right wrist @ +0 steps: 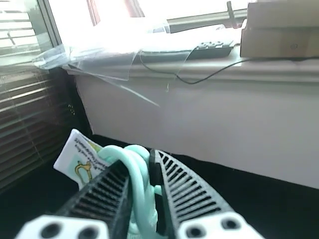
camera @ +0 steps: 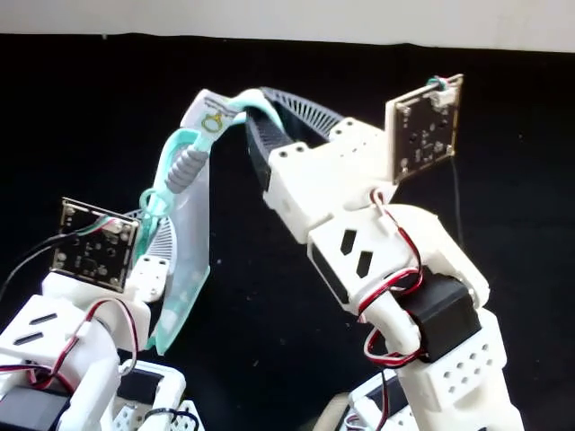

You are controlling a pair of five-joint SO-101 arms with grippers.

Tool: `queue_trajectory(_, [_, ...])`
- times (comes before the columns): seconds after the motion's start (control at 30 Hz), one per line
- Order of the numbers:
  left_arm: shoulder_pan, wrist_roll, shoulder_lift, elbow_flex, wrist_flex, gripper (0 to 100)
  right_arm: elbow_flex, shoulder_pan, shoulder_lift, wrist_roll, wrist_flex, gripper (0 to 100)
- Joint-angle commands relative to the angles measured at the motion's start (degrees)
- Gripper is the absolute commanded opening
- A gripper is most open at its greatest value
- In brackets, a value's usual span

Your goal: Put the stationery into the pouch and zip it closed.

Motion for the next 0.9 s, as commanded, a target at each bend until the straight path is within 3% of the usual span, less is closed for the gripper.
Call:
queue_trajectory(0.0, [0.48, -0.35, -0.04, 0.31, 1.32, 1, -0.92, 4.35, -1.36, -0.09, -7.25, 0.6])
queue_trajectory(0.33, [0.48, -0.35, -0.04, 0.40, 2.90, 1, -0.75, 15.69, -1.01, 0.00, -14.02, 0.6])
queue_trajectory(0.73, [0.48, -0.35, -0.04, 3.65, 2.90, 1, -2.07, 18.07, 0.75, 0.00, -25.63, 0.6])
queue_trajectory(0.87, [0.48, -0.35, -0.13, 3.65, 2.99, 1, -7.52, 19.56, 4.35, 5.45, -29.58, 0.6])
